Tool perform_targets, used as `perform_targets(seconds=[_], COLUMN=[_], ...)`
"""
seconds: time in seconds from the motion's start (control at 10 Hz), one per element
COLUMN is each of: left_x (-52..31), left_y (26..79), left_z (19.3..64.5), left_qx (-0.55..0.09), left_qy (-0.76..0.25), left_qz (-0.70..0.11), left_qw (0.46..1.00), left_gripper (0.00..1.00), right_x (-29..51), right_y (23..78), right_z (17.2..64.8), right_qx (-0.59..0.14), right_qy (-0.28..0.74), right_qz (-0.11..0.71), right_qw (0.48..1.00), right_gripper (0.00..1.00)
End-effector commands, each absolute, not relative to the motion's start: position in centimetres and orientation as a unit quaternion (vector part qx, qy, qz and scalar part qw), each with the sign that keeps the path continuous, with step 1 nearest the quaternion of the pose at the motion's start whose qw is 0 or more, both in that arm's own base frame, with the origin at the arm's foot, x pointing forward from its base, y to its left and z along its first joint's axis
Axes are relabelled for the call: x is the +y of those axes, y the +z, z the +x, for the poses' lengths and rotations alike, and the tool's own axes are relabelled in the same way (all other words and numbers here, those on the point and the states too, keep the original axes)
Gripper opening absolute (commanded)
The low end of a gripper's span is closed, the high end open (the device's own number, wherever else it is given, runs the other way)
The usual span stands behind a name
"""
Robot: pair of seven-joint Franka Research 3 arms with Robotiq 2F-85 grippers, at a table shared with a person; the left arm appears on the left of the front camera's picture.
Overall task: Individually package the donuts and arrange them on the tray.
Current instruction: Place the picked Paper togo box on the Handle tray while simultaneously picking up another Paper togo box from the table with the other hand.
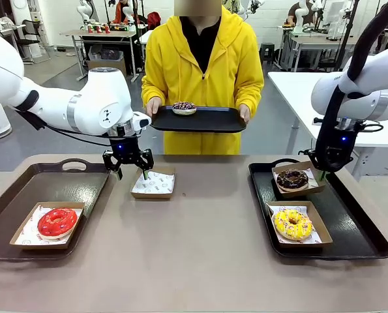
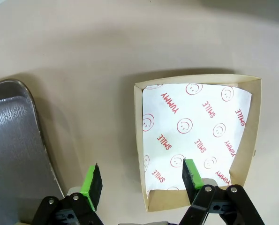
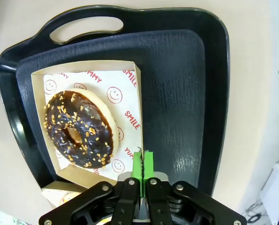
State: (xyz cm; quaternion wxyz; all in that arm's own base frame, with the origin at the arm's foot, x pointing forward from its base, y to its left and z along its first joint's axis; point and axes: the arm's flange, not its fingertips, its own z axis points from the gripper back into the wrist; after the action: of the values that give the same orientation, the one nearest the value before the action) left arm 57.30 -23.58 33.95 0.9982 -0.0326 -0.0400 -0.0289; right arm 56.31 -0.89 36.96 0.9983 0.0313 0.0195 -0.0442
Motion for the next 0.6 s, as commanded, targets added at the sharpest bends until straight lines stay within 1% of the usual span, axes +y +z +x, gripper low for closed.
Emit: perform_targets(seconds=[0.0,0.1,0.2,0.3,0.4,0.5], left_x=[-24.02,-24.04,-24.05,-24.05,-24.08,-24.08], left_y=[33.8,33.82,33.84,33.8,33.79,33.67], left_z=[57.95,58.02,57.99,58.04,58.04,58.08], left_qx=[-0.051,-0.048,-0.045,-0.041,-0.039,-0.038], left_qy=[-0.015,-0.016,-0.018,-0.018,-0.018,-0.018], left_qz=[-0.026,-0.031,-0.038,-0.038,-0.038,-0.037], left_qw=[0.998,0.998,0.998,0.998,0.998,0.998], left_gripper=[0.89,0.89,0.68,0.3,0.08,0.0], right_x=[-0.58,-0.6,-0.59,-0.59,-0.62,-0.64], right_y=[36.85,36.85,36.85,36.88,36.95,36.95], right_z=[56.27,56.25,56.24,56.23,56.2,56.21], right_qx=[0.023,0.023,0.025,0.025,0.025,0.024], right_qy=[-0.05,-0.047,-0.043,-0.042,-0.043,-0.044], right_qz=[0.019,0.02,0.023,0.024,0.024,0.026], right_qw=[0.998,0.998,0.998,0.999,0.998,0.998], right_gripper=[0.01,0.01,0.59,0.61,1.0,1.0])
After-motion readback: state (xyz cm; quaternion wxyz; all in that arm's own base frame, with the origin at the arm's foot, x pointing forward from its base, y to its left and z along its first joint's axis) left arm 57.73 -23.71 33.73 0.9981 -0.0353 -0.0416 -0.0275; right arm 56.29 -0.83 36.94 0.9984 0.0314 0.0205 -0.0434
